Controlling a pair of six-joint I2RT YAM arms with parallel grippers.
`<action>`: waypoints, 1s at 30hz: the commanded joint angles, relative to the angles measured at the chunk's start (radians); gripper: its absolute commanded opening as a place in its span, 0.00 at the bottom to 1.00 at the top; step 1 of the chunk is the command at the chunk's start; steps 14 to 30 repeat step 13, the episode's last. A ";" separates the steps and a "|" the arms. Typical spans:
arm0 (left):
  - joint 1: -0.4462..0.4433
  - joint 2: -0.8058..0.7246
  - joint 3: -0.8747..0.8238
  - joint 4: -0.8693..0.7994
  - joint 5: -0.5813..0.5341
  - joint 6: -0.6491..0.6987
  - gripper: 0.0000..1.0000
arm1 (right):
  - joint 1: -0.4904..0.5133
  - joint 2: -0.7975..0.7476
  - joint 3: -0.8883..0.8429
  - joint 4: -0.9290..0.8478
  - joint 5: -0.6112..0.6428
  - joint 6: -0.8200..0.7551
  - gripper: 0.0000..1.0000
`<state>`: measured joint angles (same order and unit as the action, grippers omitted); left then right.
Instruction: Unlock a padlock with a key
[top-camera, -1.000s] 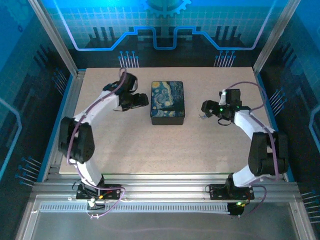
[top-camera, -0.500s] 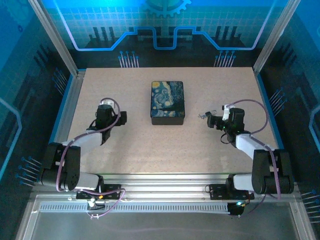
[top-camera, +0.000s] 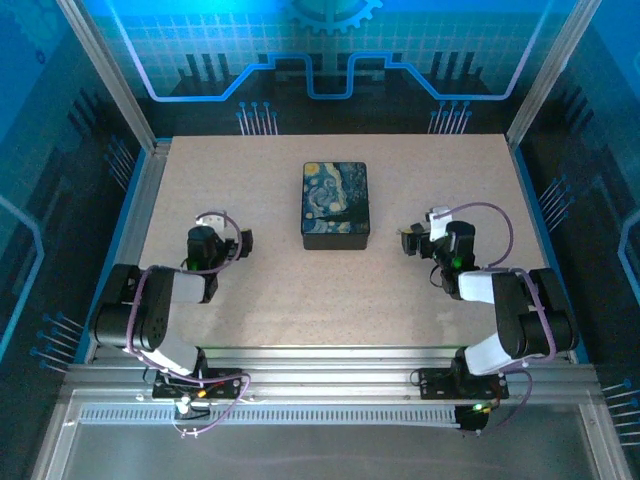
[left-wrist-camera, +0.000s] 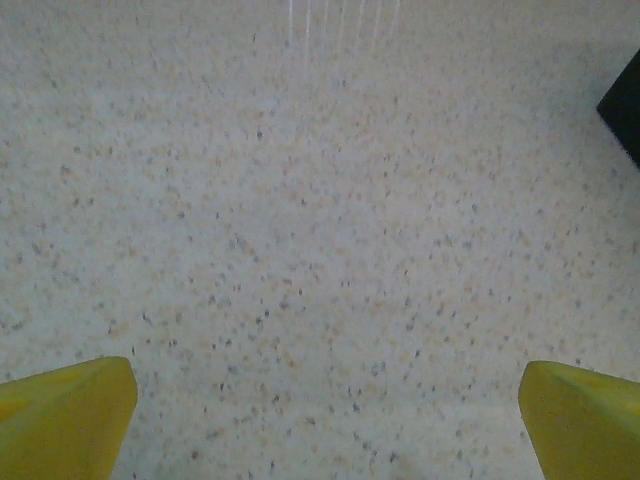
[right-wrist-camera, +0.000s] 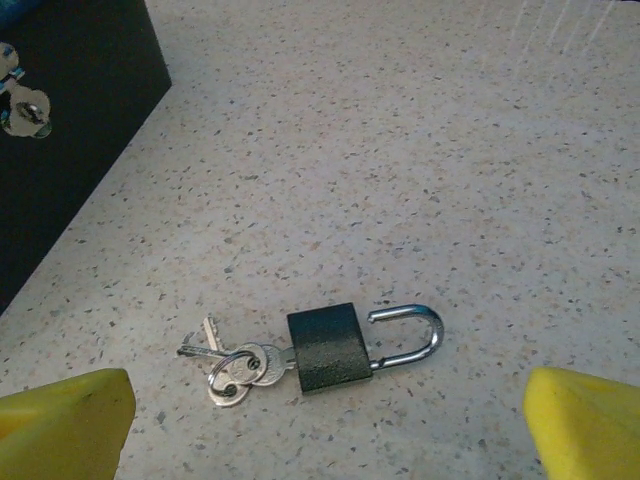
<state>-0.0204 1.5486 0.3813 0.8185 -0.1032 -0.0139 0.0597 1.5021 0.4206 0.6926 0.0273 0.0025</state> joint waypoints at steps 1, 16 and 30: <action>0.004 -0.002 0.008 0.082 0.020 0.028 0.99 | -0.006 0.004 0.011 0.062 0.019 -0.010 1.00; 0.007 -0.001 0.008 0.082 0.029 0.028 0.99 | -0.006 0.003 0.012 0.062 0.021 -0.010 1.00; 0.007 -0.001 0.008 0.082 0.029 0.028 0.99 | -0.006 0.003 0.012 0.062 0.021 -0.010 1.00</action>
